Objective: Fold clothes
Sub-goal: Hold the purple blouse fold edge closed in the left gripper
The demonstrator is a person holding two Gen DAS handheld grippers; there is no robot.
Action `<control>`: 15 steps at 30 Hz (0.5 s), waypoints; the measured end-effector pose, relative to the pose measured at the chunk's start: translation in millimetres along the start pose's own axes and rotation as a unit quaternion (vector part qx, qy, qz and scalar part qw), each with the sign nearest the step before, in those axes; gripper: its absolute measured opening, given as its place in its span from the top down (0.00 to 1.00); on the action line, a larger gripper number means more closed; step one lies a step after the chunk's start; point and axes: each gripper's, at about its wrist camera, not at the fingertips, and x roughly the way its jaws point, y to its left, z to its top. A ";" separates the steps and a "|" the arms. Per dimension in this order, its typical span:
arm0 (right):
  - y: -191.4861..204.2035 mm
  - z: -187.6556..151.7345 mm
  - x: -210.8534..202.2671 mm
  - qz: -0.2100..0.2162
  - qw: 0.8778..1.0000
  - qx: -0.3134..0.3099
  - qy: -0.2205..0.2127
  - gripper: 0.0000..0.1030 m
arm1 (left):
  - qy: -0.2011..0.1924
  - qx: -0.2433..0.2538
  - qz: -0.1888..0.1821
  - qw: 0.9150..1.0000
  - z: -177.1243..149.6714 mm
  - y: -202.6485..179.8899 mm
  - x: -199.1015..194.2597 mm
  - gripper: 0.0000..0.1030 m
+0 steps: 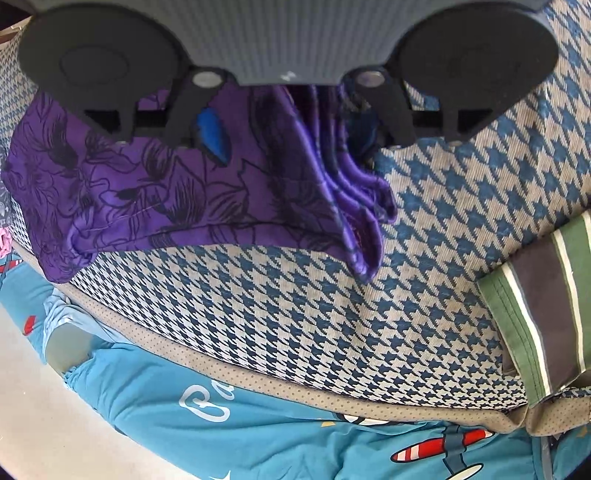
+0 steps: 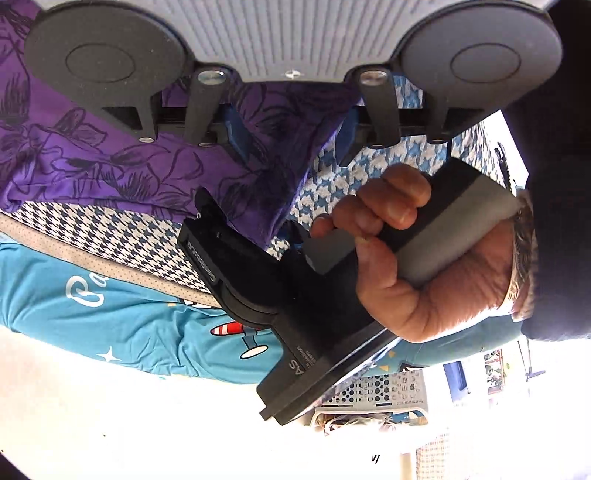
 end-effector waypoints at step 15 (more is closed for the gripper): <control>24.2 -40.6 -26.0 0.002 0.996 -0.086 0.036 0.45 | -0.005 -0.007 -0.021 1.000 -16.6 5.7 -9.4 0.22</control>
